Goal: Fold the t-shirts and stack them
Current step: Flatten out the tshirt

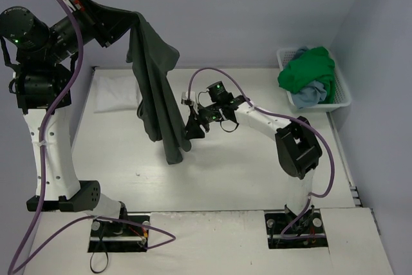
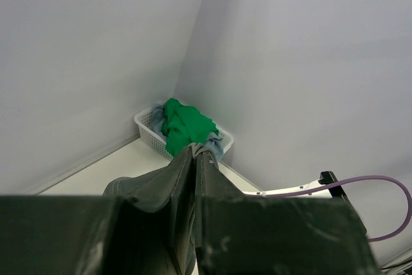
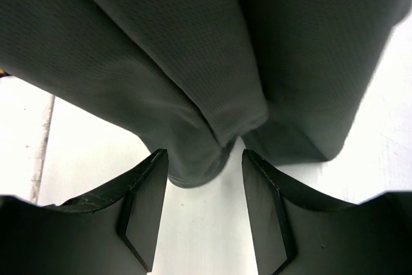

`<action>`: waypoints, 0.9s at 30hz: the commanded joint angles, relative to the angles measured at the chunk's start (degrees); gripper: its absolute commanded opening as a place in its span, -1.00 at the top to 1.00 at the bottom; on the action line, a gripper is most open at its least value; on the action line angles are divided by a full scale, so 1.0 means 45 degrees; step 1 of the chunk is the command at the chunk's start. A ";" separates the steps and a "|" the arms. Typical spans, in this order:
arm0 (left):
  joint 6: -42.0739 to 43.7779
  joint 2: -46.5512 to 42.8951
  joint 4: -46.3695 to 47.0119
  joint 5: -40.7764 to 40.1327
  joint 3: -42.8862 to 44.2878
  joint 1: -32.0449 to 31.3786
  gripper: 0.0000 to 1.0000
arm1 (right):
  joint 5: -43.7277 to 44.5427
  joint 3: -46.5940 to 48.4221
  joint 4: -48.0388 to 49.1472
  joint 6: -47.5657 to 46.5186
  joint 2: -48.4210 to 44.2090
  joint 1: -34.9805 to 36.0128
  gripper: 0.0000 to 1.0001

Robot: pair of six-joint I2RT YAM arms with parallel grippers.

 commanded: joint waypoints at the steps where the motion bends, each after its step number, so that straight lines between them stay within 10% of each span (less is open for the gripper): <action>1: -0.0234 -0.0430 0.1288 0.0107 0.0200 0.0021 1.00 | -0.0848 0.0415 0.0120 0.0079 -0.0244 0.0225 0.07; 11: -0.0488 -0.0586 0.1679 0.0107 -0.0229 0.0021 1.00 | -0.0927 0.0669 0.0139 0.0352 0.0146 0.1045 0.09; 27: -0.0156 -0.0918 0.1445 0.0146 -0.0698 0.0021 1.00 | 0.0088 0.0339 0.0198 0.0450 -0.0125 0.1144 0.91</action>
